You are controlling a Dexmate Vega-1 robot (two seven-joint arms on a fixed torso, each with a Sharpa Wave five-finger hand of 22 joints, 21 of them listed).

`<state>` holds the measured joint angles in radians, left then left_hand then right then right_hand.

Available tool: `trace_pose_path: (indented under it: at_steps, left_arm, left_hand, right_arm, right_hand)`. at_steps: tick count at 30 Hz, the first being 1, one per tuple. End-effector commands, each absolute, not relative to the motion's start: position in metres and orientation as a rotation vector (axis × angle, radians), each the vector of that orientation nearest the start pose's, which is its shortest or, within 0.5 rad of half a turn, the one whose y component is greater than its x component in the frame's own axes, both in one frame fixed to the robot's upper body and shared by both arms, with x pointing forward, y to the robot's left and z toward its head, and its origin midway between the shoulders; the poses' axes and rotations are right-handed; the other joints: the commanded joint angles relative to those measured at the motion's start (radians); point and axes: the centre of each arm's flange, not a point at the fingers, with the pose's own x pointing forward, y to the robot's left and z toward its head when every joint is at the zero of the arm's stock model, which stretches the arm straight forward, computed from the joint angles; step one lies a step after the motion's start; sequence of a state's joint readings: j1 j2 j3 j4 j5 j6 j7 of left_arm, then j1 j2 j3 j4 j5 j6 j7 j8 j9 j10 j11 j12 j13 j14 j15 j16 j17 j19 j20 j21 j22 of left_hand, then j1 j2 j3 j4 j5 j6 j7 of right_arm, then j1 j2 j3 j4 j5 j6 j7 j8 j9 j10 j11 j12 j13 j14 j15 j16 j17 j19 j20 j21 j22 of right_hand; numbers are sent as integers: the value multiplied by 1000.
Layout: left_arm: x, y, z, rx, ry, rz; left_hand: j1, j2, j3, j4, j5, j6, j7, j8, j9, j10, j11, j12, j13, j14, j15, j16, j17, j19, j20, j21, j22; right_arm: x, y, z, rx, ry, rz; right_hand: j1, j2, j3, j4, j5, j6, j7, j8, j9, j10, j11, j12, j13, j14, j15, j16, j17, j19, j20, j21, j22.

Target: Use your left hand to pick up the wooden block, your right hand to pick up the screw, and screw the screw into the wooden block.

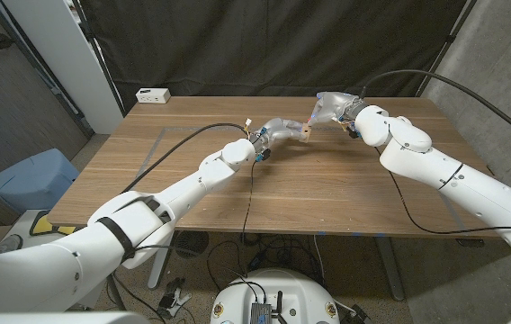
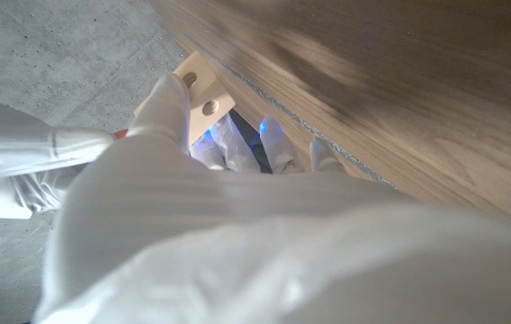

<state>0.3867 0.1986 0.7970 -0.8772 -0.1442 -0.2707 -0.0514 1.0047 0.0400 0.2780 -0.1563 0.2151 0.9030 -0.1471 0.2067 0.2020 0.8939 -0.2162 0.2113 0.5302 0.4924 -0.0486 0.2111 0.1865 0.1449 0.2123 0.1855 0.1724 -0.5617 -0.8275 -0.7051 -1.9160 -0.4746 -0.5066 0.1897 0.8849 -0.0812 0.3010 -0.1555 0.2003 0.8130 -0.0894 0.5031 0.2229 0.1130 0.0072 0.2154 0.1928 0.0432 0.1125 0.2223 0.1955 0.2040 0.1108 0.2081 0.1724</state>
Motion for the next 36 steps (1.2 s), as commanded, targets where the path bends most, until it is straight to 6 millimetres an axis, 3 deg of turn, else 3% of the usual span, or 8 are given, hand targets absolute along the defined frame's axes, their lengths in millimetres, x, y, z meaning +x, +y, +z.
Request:
trace_pose_path:
  at_steps: [1,20,36]
  left_arm:
    - [702,53,25,588,-607,-480]
    - [705,55,25,582,-601,-485]
    - [710,54,26,581,-596,-493]
  left_hand:
    - [-8,20,4,7,5,17,-1,7,4,9,0,7,3,0,-32,-4,0,-3,0,7,3]
    - [-8,18,3,6,5,19,-1,7,4,7,2,6,2,-1,-32,-4,-1,-3,0,7,3]
    - [-7,20,5,5,6,18,-1,7,4,6,0,5,2,-1,-33,-4,0,-4,0,7,3]
  right_arm:
    - [588,-201,106,-1430,-507,-34]
    - [597,-197,109,-1472,-468,-62]
    - [603,-200,107,-1482,-445,-112]
  right_hand:
    - [14,3,11,1,7,16,0,7,3,15,-4,5,4,8,1,5,1,17,-3,5,3]
    - [13,6,8,6,5,90,-6,38,1,71,-26,10,3,54,-14,15,3,63,-12,12,3]
    - [-22,0,-9,20,3,176,-12,70,-3,139,-46,16,2,112,-34,29,5,104,-25,16,4]
